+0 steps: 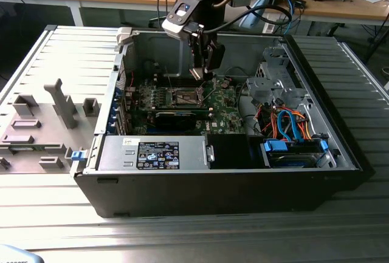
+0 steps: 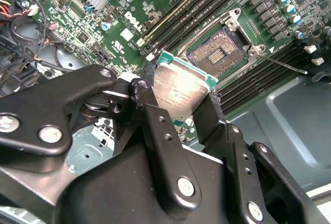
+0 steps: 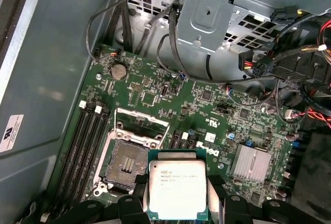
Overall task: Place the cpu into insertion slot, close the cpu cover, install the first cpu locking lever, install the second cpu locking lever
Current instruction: 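Place the cpu into insertion slot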
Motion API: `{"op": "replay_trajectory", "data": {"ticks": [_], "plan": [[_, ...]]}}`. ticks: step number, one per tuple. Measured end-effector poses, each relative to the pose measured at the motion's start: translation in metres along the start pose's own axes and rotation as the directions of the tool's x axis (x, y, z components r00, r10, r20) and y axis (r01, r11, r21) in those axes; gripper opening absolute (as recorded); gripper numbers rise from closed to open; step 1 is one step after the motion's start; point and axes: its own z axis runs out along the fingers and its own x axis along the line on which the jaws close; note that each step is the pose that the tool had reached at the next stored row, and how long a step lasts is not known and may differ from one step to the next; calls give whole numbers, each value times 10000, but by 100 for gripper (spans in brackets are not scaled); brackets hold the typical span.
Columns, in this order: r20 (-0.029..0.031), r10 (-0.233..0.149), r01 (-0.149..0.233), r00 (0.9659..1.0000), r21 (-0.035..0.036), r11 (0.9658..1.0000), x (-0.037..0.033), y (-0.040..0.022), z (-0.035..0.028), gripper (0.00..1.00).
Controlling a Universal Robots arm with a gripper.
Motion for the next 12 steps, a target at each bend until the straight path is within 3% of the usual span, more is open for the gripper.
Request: {"op": "replay_trajectory", "data": {"ticks": [12], "plan": [[9,280,-280,9996,22,9996,0,0,3,54]]}}
